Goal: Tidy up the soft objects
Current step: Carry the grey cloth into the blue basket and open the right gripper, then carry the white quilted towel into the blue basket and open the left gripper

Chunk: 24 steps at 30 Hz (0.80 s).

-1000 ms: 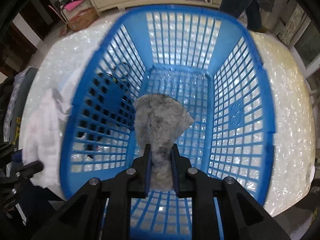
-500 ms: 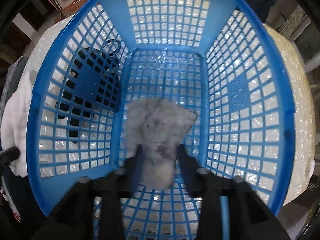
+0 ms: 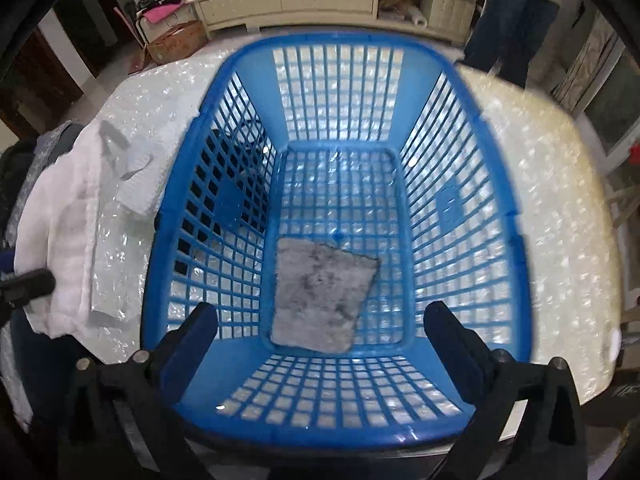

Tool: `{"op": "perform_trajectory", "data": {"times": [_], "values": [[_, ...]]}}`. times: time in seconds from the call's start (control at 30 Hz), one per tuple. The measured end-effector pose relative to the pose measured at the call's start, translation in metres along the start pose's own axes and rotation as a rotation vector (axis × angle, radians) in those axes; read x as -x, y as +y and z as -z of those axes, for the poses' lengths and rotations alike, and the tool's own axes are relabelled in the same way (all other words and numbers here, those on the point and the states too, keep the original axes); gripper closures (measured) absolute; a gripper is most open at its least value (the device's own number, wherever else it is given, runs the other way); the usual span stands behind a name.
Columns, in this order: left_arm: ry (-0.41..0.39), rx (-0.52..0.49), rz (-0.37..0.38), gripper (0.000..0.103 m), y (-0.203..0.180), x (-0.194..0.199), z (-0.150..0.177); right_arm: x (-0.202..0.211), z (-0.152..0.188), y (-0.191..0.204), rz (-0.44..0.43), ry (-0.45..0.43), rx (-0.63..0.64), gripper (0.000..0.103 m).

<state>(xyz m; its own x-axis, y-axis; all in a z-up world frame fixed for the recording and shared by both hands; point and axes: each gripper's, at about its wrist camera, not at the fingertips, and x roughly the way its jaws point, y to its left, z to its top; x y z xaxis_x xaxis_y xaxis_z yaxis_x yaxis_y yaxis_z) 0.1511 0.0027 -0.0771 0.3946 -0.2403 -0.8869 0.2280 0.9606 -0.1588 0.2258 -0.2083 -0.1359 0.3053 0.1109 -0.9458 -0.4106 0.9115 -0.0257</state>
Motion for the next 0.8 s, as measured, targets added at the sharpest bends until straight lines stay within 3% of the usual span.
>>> {"op": "perform_trajectory", "data": {"times": [0.1,0.37,0.8], "values": [[-0.009,-0.024,0.002,0.081,-0.011,0.005,-0.007,0.024,0.01,0.0,0.007,-0.037,0.007,0.0],[-0.032,-0.086,0.019,0.08,-0.044,0.015,-0.028,0.042,0.037,-0.028,0.035,-0.046,-0.045,0.0],[-0.008,-0.195,0.041,0.08,-0.099,-0.006,-0.067,0.042,0.061,-0.069,0.049,-0.057,-0.161,0.0]]}}
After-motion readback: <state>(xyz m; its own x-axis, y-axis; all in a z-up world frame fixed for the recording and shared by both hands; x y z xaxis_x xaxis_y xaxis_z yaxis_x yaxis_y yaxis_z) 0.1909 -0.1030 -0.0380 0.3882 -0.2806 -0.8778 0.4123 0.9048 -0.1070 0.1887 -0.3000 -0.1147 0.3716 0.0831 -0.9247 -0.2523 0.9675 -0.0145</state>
